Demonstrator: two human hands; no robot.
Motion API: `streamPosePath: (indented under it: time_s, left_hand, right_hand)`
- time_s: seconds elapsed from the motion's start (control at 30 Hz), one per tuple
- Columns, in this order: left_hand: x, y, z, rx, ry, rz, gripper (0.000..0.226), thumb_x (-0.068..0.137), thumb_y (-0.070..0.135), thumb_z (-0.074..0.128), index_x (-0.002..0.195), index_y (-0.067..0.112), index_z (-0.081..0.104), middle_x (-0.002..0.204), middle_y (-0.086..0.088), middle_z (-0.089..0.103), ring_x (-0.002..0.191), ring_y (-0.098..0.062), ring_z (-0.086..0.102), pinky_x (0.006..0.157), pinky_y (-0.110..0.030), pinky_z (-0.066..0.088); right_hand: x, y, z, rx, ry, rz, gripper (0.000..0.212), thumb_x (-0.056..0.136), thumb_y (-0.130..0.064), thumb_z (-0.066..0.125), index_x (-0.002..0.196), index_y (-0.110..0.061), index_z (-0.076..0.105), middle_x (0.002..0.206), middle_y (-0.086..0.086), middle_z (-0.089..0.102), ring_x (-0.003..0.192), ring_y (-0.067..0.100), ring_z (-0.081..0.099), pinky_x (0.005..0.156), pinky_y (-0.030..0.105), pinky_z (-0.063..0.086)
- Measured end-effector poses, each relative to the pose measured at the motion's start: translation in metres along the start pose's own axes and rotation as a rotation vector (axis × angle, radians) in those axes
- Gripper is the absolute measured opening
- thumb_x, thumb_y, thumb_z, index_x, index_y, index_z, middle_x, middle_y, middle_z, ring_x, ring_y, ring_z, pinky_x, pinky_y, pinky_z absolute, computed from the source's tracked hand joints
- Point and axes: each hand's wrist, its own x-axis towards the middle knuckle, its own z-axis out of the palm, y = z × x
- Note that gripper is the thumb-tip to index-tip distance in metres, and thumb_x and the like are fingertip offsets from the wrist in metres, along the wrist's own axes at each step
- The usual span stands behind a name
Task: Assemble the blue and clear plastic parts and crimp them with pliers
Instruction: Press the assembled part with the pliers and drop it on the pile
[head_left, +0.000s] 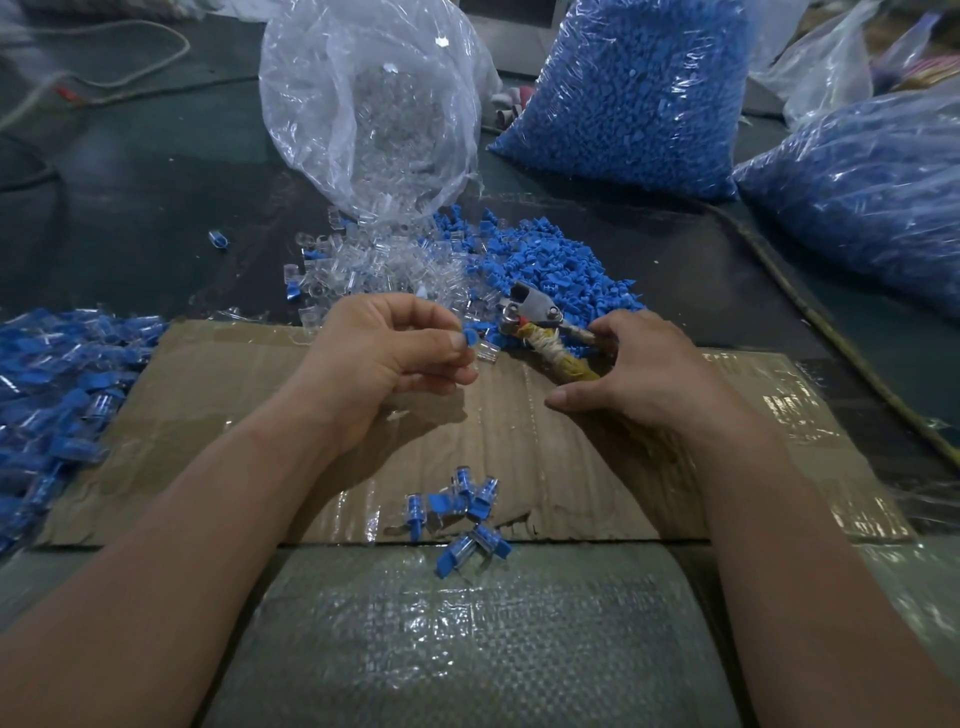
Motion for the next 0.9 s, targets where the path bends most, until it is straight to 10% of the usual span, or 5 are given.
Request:
streamPosePath:
  time_s: [0.23, 0.6, 0.9]
  left_hand:
    - [0.001, -0.001, -0.001, -0.048, 0.005, -0.001, 0.015, 0.061, 0.006, 0.063, 0.075, 0.004, 0.059, 0.063, -0.009, 0.068, 0.061, -0.019, 0.069, 0.055, -0.023, 0.056]
    - [0.004, -0.002, 0.001, -0.17, 0.108, 0.108, 0.016, 0.064, 0.008, 0.06, 0.079, 0.005, 0.055, 0.063, -0.007, 0.069, 0.061, -0.017, 0.069, 0.052, -0.019, 0.053]
    - [0.004, -0.001, 0.0, -0.218, 0.128, 0.187, 0.019, 0.063, 0.01, 0.062, 0.08, 0.006, 0.056, 0.069, -0.006, 0.071, 0.065, -0.017, 0.069, 0.055, -0.02, 0.054]
  right_hand:
    - [-0.004, -0.008, -0.002, 0.066, 0.141, -0.059, 0.039, 0.063, -0.031, 0.077, 0.099, -0.02, 0.064, 0.096, 0.0, 0.06, 0.086, 0.017, 0.052, 0.071, 0.03, 0.041]
    - [-0.012, -0.013, 0.003, 0.212, 0.405, -0.267, 0.036, 0.067, 0.0, 0.06, 0.092, -0.021, 0.044, 0.093, -0.005, 0.046, 0.091, 0.017, 0.045, 0.07, 0.024, 0.029]
    - [-0.016, -0.029, 0.017, 0.179, 0.283, -0.426, 0.033, 0.072, -0.006, 0.061, 0.1, -0.017, 0.047, 0.097, -0.004, 0.04, 0.092, 0.012, 0.039, 0.075, 0.023, 0.029]
